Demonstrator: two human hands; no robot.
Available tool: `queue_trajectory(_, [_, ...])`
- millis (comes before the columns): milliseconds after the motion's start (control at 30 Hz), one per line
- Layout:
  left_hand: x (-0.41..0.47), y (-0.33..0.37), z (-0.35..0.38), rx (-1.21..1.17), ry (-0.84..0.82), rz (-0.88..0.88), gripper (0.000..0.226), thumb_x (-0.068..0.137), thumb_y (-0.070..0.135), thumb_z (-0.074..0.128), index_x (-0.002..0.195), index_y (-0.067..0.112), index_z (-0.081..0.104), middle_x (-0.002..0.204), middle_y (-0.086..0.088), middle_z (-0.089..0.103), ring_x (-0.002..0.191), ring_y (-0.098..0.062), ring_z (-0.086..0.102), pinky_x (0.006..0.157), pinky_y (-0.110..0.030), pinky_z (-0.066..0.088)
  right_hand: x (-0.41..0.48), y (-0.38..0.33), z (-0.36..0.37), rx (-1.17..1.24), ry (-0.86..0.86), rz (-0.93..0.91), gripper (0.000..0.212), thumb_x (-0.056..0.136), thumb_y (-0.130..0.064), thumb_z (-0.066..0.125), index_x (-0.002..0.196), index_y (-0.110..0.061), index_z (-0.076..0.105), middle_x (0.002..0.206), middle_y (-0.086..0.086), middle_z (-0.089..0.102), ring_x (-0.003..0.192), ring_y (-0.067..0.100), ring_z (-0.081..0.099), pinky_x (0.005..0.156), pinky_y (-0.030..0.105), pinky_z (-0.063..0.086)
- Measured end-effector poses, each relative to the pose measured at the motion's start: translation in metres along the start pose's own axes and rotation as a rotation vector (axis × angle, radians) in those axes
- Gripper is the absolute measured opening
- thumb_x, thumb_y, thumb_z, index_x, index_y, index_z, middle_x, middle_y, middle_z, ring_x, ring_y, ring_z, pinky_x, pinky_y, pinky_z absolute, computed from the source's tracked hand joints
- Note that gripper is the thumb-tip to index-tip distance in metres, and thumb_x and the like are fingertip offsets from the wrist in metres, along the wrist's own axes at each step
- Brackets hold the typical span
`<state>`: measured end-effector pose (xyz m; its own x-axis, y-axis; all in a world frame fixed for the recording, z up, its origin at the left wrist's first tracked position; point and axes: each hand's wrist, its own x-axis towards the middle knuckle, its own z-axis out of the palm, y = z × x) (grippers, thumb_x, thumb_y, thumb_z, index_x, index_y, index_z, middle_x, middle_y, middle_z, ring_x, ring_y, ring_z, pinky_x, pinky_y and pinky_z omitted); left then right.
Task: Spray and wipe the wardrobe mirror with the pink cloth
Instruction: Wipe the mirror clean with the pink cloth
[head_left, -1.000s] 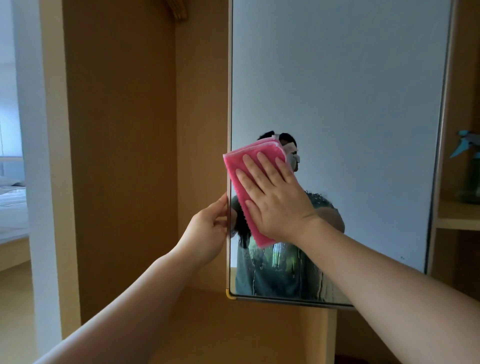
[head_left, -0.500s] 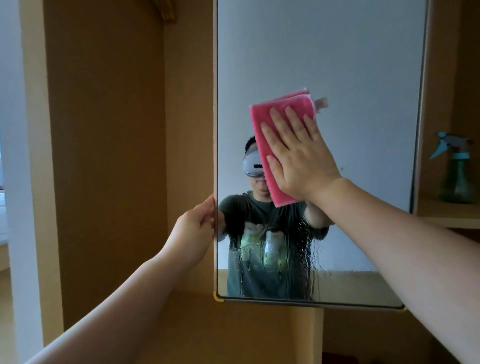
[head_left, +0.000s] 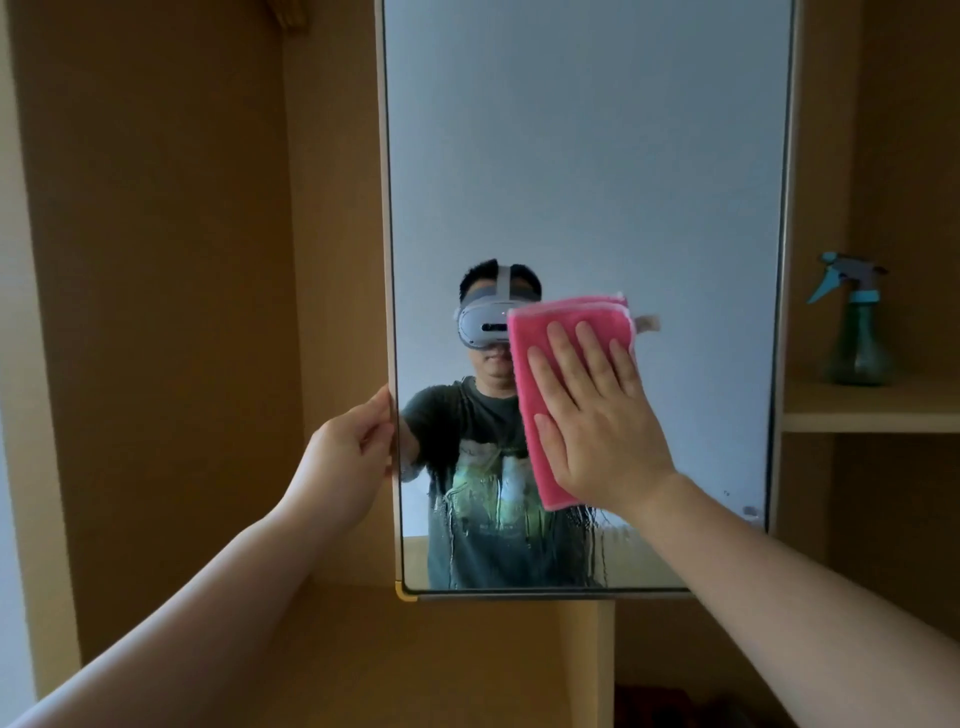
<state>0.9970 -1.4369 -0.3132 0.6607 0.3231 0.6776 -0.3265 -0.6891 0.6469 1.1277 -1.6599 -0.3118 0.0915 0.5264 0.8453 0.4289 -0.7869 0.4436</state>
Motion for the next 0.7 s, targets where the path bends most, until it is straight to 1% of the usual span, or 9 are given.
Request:
queue_trajectory(67, [-0.001,0.001,0.0,0.004,0.007,0.016,0.028,0.099,0.013,0.047,0.106,0.036,0.062,0.074,0.007,0.067,0.074,-0.015,0.066,0.07,-0.03,0.056,-0.024,-0.003,0.006,0.008,-0.043,-0.012,0.062,0.1,-0.04,0.02,0.154,-0.009,0.014,0.16,0.017,0.009,0.149,0.036,0.002,0.12,0.054,0.008])
queue_trajectory(133, [-0.001,0.003,-0.001,0.007,0.01,0.032,0.032,0.099,0.013,0.048,0.092,0.041,0.061,0.074,0.006,0.068,0.072,-0.016,0.066,0.07,-0.032,0.056,-0.041,-0.003,0.011,0.014,-0.071,-0.024,0.061,0.101,-0.041,0.019,0.154,-0.01,0.015,0.161,0.016,0.01,0.149,0.036,0.005,0.119,0.055,0.014])
queue_trajectory(233, [-0.003,0.005,0.0,0.004,0.017,0.037,0.039,0.099,0.011,0.048,0.08,0.043,0.059,0.076,0.007,0.068,0.072,-0.018,0.066,0.072,-0.035,0.055,-0.045,0.001,0.012,0.017,-0.066,-0.04,0.061,0.1,-0.041,0.021,0.153,-0.012,0.017,0.161,0.015,0.012,0.148,0.036,0.008,0.118,0.056,0.016])
queue_trajectory(333, [-0.002,0.005,0.001,-0.005,0.026,0.019,0.033,0.099,0.012,0.048,0.09,0.04,0.064,0.075,0.006,0.067,0.075,-0.021,0.066,0.073,-0.035,0.056,-0.043,0.002,0.011,0.016,-0.05,-0.051,0.061,0.1,-0.042,0.024,0.153,-0.012,0.019,0.16,0.015,0.014,0.148,0.037,0.008,0.118,0.056,0.015])
queue_trajectory(400, [-0.003,0.007,0.001,-0.005,0.024,0.031,0.038,0.099,0.012,0.047,0.082,0.044,0.059,0.082,0.012,0.067,0.077,-0.02,0.067,0.074,-0.033,0.055,-0.041,0.005,0.01,0.011,-0.037,-0.063,0.061,0.099,-0.041,0.026,0.153,-0.012,0.02,0.16,0.015,0.015,0.148,0.037,0.01,0.118,0.056,0.015])
queue_trajectory(467, [-0.004,0.007,0.001,0.001,0.022,0.034,0.038,0.099,0.013,0.047,0.083,0.046,0.057,0.083,0.016,0.067,0.076,-0.018,0.067,0.073,-0.032,0.055,-0.038,0.01,0.008,0.002,-0.024,-0.082,0.061,0.098,-0.041,0.029,0.152,-0.012,0.021,0.159,0.015,0.016,0.148,0.037,0.011,0.118,0.056,0.015])
queue_trajectory(567, [-0.003,0.006,0.0,0.005,0.027,0.02,0.028,0.099,0.013,0.048,0.095,0.038,0.061,0.076,0.002,0.068,0.078,-0.023,0.068,0.073,-0.037,0.057,-0.029,0.019,0.004,-0.003,0.001,-0.103,0.062,0.097,-0.04,0.032,0.151,-0.012,0.023,0.158,0.015,0.018,0.147,0.037,0.013,0.118,0.055,0.014])
queue_trajectory(633, [-0.002,0.006,0.001,0.022,0.032,0.024,0.028,0.099,0.013,0.049,0.094,0.037,0.062,0.074,0.001,0.068,0.076,-0.026,0.067,0.071,-0.04,0.057,-0.021,0.027,0.001,-0.003,0.02,-0.095,0.062,0.096,-0.04,0.034,0.15,-0.011,0.024,0.157,0.016,0.019,0.146,0.039,0.015,0.118,0.056,0.015])
queue_trajectory(700, [-0.003,0.006,0.0,0.024,0.03,0.015,0.029,0.099,0.013,0.049,0.089,0.037,0.064,0.076,0.006,0.069,0.073,-0.022,0.067,0.068,-0.036,0.057,-0.01,0.037,-0.003,-0.008,0.028,-0.058,0.062,0.096,-0.039,0.034,0.149,-0.01,0.024,0.157,0.017,0.019,0.146,0.04,0.016,0.118,0.056,0.014])
